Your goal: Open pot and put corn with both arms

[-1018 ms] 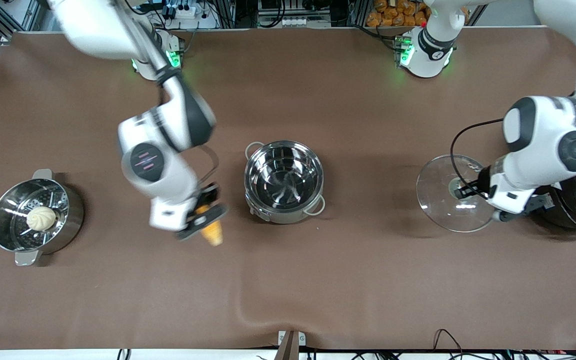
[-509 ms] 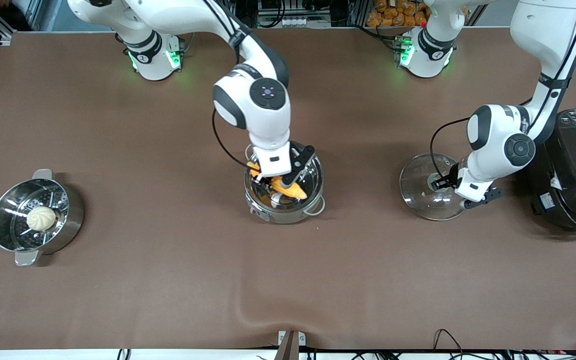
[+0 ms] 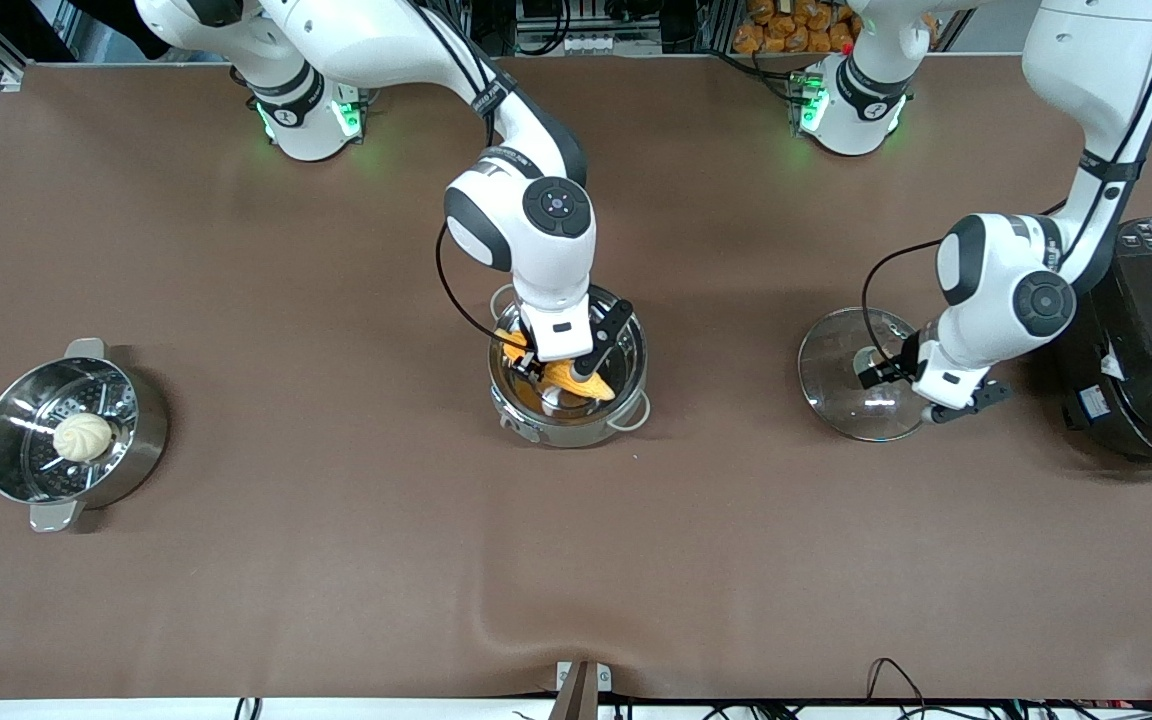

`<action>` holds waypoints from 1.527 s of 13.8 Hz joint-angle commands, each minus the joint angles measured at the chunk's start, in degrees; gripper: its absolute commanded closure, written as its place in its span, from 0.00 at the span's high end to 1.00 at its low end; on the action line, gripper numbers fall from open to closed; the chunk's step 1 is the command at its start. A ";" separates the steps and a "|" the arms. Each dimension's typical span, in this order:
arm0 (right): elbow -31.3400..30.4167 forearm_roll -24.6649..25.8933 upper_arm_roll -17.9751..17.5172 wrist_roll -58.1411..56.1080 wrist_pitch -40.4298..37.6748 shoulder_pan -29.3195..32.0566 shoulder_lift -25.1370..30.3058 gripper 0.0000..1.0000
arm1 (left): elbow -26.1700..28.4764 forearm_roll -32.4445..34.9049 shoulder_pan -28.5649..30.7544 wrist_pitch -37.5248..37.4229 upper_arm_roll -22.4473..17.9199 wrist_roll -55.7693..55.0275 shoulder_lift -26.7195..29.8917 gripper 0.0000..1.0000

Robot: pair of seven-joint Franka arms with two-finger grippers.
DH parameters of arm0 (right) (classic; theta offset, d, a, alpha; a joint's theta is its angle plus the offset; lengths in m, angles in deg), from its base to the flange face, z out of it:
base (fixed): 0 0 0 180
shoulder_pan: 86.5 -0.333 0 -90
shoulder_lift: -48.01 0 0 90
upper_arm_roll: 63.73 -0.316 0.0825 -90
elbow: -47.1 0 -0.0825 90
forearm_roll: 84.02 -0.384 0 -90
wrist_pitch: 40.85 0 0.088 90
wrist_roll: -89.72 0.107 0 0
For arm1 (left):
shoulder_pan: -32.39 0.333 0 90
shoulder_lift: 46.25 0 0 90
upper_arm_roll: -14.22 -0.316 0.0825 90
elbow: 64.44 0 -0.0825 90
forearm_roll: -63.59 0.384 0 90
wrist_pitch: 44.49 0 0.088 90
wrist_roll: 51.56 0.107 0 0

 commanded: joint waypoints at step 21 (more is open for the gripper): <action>-12.95 -10.99 -0.18 0.71 -21.54 38.56 31.17 1.00 | -40.34 4.18 1.00 -50.33 3.23 9.52 10.67 1.00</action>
